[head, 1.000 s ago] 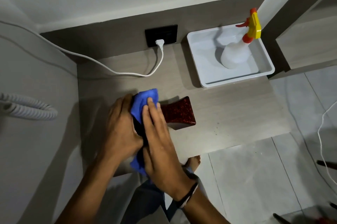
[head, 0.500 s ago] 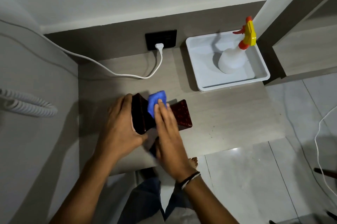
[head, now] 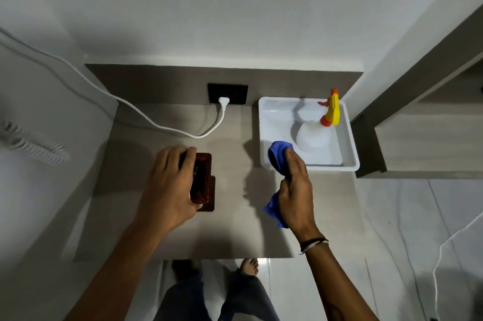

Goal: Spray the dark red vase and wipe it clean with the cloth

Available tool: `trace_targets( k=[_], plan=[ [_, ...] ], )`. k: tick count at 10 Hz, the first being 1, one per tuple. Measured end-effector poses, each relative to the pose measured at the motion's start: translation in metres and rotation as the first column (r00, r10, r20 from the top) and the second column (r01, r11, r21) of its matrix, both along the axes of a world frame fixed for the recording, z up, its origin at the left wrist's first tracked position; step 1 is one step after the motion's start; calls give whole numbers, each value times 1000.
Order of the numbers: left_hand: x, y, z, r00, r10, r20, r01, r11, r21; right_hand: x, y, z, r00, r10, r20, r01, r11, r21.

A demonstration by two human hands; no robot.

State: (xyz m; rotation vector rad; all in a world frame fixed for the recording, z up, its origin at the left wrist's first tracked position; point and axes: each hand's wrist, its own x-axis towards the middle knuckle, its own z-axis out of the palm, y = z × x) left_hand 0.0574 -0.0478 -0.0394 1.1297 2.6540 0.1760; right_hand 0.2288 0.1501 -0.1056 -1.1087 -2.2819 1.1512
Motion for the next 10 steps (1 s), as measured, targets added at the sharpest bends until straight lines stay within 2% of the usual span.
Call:
trace_targets(
  k=[2, 3, 4, 5, 6, 7, 8, 9, 10],
  plan=[
    [0, -8, -19, 998, -41, -37, 44, 995, 89, -62, 71, -10, 971, 139, 193, -184, 952, 243],
    [-1, -7, -22, 999, -27, -26, 29, 996, 79, -99, 95, -37, 904, 167, 394, -309, 891, 332],
    [2, -6, -24, 999, -22, -34, 26, 995, 99, -117, 106, -69, 770, 216, 601, -436, 865, 248],
    [2, -5, -25, 999, -20, -42, 26, 988, 153, -121, 104, -94, 687, 215, 694, -474, 857, 204],
    [3, -6, -26, 996, -12, -88, 25, 989, 146, -120, 100, -100, 644, 214, 735, -503, 842, 195],
    [3, -7, -28, 992, -23, -123, 40, 989, 142, -117, 100, -91, 649, 241, 722, -509, 843, 176],
    [5, -9, -28, 987, -32, -157, 48, 994, 100, -113, 84, -66, 764, 202, 612, -394, 898, 195],
    [5, -7, -29, 988, -14, -157, 34, 991, 127, -108, 43, -41, 902, 150, 404, -285, 912, 296],
    [0, -3, -20, 992, 18, -122, 4, 985, 173, -109, 5, -10, 936, 220, 276, -314, 875, 368]
  ],
)
